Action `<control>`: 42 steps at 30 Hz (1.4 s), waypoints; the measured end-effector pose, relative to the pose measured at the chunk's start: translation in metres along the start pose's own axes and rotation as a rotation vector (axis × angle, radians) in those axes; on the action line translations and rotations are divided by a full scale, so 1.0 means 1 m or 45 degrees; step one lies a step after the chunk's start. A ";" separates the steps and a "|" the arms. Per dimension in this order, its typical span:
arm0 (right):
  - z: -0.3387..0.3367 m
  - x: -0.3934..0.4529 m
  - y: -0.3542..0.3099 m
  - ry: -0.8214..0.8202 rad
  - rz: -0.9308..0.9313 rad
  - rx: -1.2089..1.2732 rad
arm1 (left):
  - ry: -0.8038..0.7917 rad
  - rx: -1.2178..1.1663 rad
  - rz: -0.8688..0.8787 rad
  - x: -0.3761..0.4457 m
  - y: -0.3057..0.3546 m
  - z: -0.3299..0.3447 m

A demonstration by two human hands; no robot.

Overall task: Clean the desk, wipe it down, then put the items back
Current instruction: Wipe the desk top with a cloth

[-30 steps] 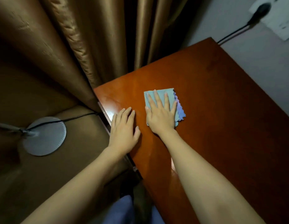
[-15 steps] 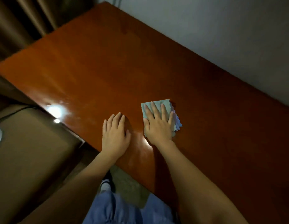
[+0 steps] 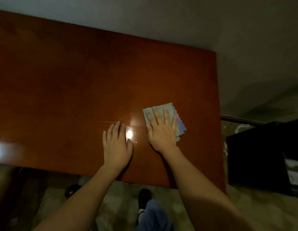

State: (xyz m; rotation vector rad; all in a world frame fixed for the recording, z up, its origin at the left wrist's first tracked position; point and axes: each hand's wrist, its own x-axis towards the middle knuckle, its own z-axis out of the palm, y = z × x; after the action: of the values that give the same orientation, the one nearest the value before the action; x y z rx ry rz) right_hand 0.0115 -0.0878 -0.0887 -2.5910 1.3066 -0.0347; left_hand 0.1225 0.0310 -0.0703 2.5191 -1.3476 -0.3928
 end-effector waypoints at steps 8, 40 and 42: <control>-0.017 -0.057 0.102 0.093 0.287 0.006 | -0.074 0.029 0.220 -0.019 0.091 0.041; 0.018 -0.029 -0.022 0.094 0.184 -0.075 | -0.021 0.014 0.186 -0.005 -0.024 -0.002; 0.021 -0.012 -0.053 0.068 0.093 -0.109 | 0.018 0.012 0.130 0.000 -0.052 -0.013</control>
State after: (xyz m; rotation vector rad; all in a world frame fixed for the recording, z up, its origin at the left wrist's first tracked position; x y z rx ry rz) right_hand 0.0491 -0.0439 -0.0959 -2.6276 1.4507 -0.0363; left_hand 0.1675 0.0599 -0.0762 2.4435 -1.4688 -0.3472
